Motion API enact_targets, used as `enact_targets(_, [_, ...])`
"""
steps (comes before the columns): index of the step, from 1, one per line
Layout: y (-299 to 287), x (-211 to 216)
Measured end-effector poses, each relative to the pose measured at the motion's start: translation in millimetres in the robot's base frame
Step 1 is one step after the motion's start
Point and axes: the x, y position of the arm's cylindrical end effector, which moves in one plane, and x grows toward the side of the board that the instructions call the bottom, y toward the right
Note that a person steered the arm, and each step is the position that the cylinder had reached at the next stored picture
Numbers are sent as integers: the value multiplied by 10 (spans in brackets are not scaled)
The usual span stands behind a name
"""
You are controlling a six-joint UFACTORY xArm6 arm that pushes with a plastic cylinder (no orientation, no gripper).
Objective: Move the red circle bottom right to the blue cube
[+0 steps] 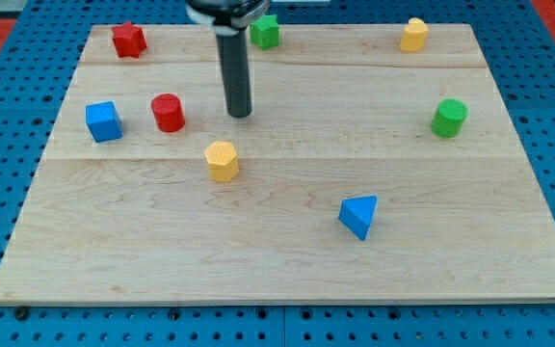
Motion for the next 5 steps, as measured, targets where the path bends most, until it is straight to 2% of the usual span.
enact_targets(1, [-720, -222])
enact_targets(2, [-1108, 276])
enact_targets(3, [-997, 569])
enact_targets(4, [-821, -14])
enact_targets(5, [-547, 260])
